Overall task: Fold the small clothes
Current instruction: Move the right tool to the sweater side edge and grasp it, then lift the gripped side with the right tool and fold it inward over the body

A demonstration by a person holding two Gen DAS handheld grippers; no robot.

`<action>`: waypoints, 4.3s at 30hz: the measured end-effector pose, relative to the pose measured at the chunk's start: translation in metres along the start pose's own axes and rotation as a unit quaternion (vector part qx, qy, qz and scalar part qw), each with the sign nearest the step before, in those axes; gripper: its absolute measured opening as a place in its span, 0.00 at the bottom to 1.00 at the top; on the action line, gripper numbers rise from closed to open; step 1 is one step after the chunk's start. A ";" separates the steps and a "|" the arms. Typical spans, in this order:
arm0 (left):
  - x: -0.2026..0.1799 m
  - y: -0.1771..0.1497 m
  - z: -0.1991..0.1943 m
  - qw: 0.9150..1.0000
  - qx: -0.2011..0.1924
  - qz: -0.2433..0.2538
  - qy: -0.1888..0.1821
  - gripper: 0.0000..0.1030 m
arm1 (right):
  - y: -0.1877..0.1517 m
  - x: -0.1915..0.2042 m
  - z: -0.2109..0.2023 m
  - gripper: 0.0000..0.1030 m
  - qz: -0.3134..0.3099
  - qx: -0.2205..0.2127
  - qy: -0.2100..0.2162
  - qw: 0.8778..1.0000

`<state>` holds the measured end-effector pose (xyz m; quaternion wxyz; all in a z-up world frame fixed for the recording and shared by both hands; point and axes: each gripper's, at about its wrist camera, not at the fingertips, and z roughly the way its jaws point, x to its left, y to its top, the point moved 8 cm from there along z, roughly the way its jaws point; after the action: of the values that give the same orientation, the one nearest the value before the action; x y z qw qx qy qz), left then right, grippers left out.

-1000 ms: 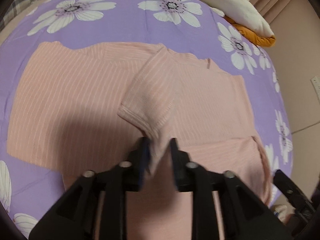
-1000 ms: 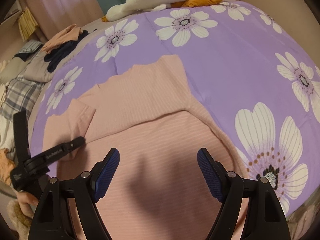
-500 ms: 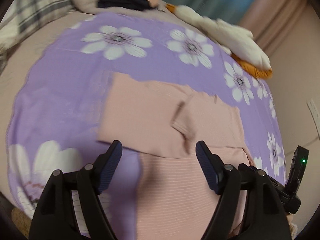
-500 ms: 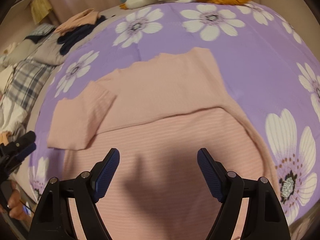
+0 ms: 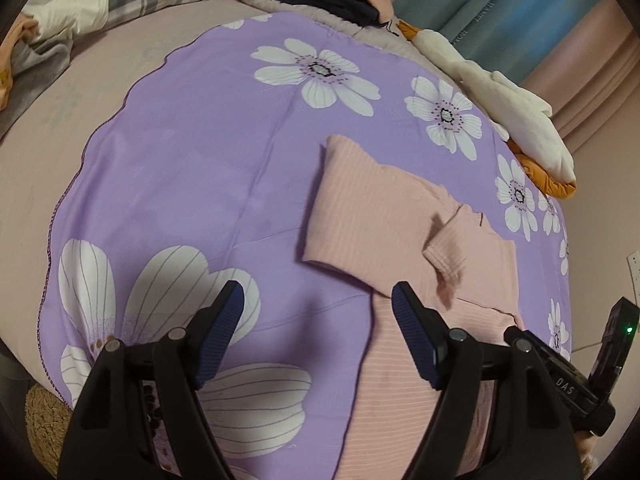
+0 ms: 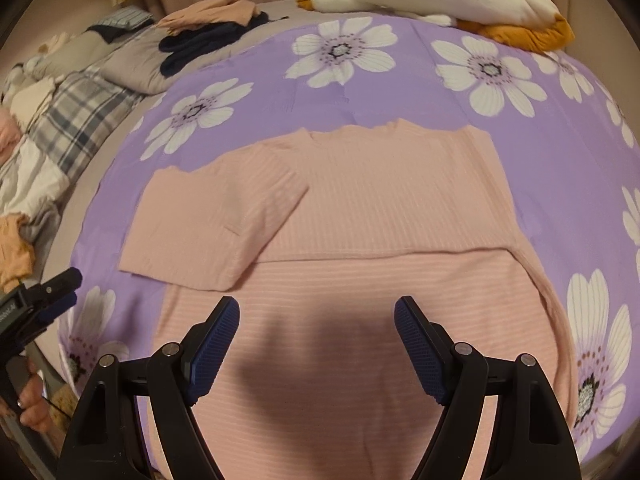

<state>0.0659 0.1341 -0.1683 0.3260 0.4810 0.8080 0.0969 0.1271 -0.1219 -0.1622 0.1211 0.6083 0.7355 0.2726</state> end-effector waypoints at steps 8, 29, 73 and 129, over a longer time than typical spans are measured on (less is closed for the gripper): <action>0.020 -0.003 0.006 1.000 0.009 -0.016 0.013 0.73 | 0.023 0.023 0.005 0.77 -0.037 -0.014 -0.003 0.999; 0.034 -0.010 0.005 0.999 0.020 -0.035 0.023 0.73 | 0.047 0.085 0.094 0.70 -0.188 0.030 -0.079 0.978; 0.015 -0.014 0.010 0.999 0.036 -0.022 0.007 0.73 | 0.154 0.015 -0.053 0.14 -0.056 -0.171 -0.003 0.984; -0.054 0.006 0.074 0.995 0.076 0.058 0.021 0.66 | 0.113 -0.089 0.016 0.14 0.029 -0.067 -0.038 0.997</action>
<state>0.1338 0.0800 -0.1984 0.2655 0.5483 0.7905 0.0639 0.2498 -0.1906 -0.1269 0.1819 0.6299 0.6923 0.3013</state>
